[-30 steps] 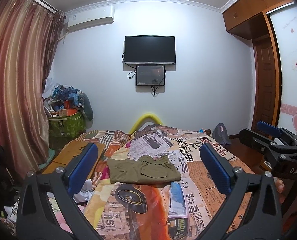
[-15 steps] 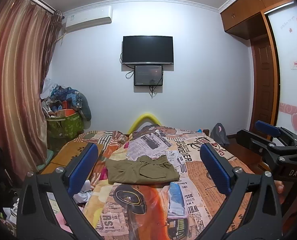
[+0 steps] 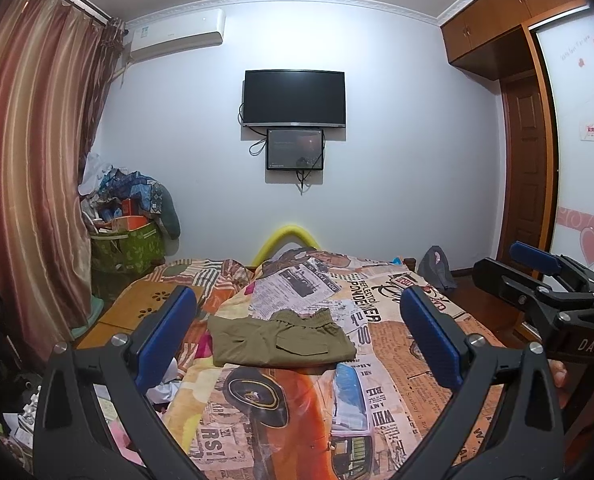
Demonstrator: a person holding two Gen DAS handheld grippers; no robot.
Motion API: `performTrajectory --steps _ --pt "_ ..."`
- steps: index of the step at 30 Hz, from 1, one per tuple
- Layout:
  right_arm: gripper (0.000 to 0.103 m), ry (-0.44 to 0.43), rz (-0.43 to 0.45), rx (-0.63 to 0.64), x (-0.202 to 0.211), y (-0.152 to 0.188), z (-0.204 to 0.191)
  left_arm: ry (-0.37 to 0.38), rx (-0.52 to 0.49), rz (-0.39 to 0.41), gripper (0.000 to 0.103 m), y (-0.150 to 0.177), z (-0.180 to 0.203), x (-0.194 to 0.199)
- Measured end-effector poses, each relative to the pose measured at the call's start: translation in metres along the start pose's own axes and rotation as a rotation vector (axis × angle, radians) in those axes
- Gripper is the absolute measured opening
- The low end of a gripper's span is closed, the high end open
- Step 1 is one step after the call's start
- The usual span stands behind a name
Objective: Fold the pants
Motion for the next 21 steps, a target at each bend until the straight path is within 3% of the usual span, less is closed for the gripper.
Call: performTrajectory --steps 21 --pt "0.103 0.004 -0.001 -0.006 -0.0002 0.0019 0.0035 0.024 0.003 -0.014 0.103 0.0034 0.0055 -0.0003"
Point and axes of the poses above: each gripper's, at about its wrist camera, not at the fingertips, and x roughly against the way its jaws point, z to its right, y to its underside, the point moved 5 cm from there along -x, roughly the way its jaws point, and after that the axes turned 10 degrees about x, right-handed, at the moved point
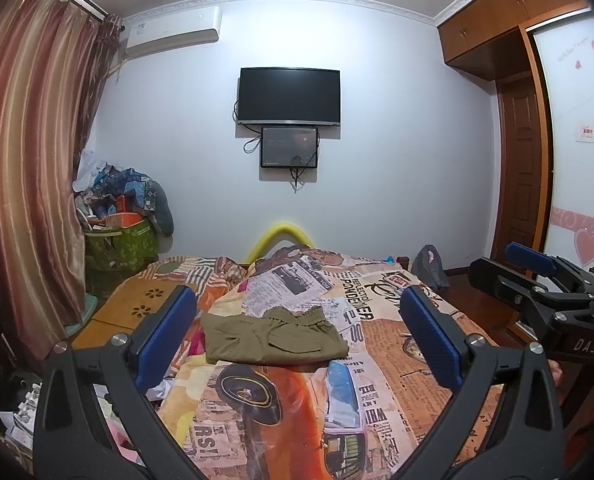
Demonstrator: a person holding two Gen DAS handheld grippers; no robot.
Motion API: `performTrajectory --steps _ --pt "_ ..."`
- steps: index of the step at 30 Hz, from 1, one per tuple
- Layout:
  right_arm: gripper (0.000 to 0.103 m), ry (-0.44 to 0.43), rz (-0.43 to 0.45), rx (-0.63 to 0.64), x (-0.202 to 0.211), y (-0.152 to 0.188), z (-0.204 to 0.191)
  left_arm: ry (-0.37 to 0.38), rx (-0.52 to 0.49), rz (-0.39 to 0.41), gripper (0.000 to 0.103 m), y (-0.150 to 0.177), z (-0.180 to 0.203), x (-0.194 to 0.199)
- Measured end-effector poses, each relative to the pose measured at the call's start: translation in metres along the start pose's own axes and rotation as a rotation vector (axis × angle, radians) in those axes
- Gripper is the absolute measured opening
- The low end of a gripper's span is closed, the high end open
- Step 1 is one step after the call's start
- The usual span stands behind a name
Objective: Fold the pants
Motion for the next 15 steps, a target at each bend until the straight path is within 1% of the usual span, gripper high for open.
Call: performTrajectory --steps 15 --pt "0.103 0.001 -0.007 0.004 -0.0013 0.0017 -0.0003 0.005 0.018 -0.027 0.103 0.0042 -0.0008 -0.0046"
Point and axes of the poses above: each gripper's, at about its wrist camera, not at the fingertips, and x roughly against the way its jaws point, z to its right, y to its underside, the point moved 5 cm from there along -x, roughly the way its jaws point, and after that the axes turned 10 degrees about x, right-handed, at the moved point
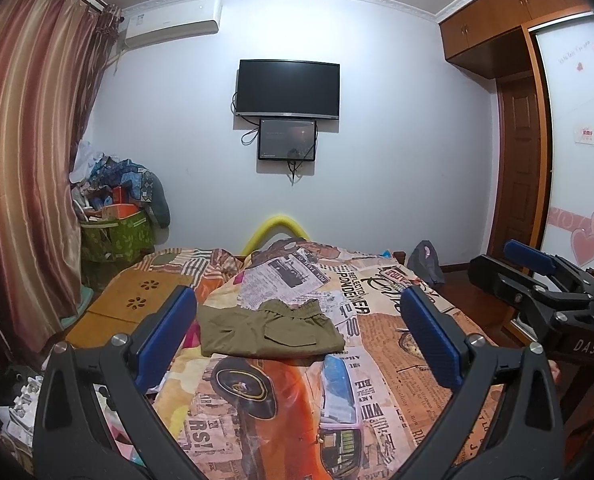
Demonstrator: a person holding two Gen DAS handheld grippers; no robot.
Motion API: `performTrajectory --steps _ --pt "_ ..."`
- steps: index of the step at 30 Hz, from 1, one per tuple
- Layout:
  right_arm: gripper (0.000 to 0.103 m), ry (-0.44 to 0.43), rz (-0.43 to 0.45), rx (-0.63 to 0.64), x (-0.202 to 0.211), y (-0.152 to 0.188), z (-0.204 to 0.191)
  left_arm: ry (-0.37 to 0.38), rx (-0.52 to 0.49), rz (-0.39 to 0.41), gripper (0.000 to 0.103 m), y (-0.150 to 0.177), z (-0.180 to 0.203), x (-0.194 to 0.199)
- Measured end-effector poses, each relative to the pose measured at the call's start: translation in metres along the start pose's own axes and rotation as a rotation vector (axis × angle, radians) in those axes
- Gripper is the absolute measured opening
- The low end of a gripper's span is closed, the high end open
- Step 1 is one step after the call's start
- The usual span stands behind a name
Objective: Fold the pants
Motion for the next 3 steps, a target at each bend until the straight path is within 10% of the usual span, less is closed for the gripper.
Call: performTrajectory --steps 3 --pt "0.103 -0.002 -0.003 -0.003 -0.0011 0.0008 0.0008 0.002 0.006 -0.006 0.103 0.0014 -0.0006 -0.0006"
Point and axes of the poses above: each gripper's, at about its wrist camera, not at the fingertips, and x roughly against the way its jaws point, z to its right, y to its underside, the point moved 5 cm from there along -x, roughly the way its jaws point, and after that the axes turned 10 degrees about x, right-handed, at the moved point
